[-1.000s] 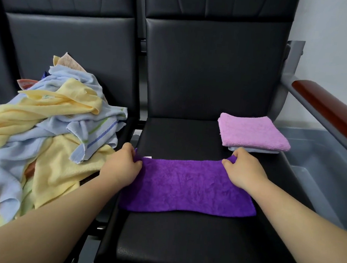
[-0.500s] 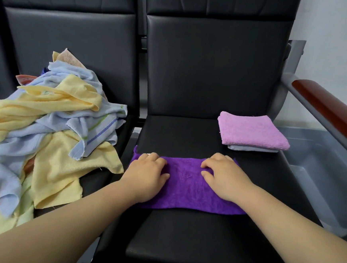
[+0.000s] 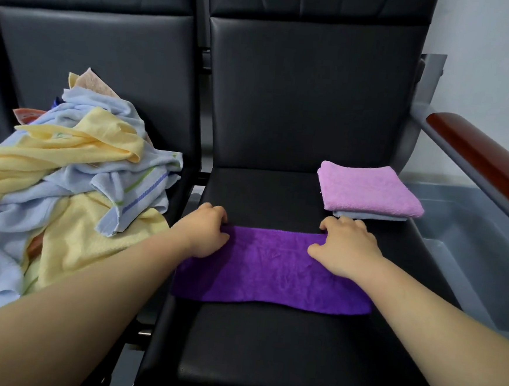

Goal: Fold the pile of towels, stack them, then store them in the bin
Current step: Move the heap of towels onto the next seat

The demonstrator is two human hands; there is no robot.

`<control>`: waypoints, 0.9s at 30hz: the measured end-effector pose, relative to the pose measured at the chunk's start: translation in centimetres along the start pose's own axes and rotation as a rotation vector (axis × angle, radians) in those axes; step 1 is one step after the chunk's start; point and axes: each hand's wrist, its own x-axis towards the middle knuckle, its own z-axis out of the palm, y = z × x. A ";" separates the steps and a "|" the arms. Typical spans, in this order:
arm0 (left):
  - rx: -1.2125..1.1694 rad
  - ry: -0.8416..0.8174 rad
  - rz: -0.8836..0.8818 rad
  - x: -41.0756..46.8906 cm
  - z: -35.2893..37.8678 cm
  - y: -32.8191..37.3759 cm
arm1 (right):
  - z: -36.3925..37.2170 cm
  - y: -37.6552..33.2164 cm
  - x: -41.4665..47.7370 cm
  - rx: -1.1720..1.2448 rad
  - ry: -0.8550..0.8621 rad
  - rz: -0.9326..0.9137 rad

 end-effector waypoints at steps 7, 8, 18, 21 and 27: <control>0.118 0.051 0.034 -0.2 -1.0 -0.6 | -0.8 0.4 0.3 0.046 -0.072 -0.025; 0.078 0.066 0.055 -0.2 -1.3 -0.7 | -0.9 0.4 0.2 0.095 -0.040 -0.046; -0.060 0.764 0.167 -3.4 -6.0 -1.5 | -3.9 -0.1 -0.9 0.405 0.589 -0.250; -0.029 0.680 0.183 -4.6 -4.6 -2.2 | -3.7 0.2 -2.0 0.369 0.497 -0.323; 0.093 0.101 0.167 -5.9 -0.6 -3.7 | -0.2 1.5 -3.2 0.058 -0.004 -0.373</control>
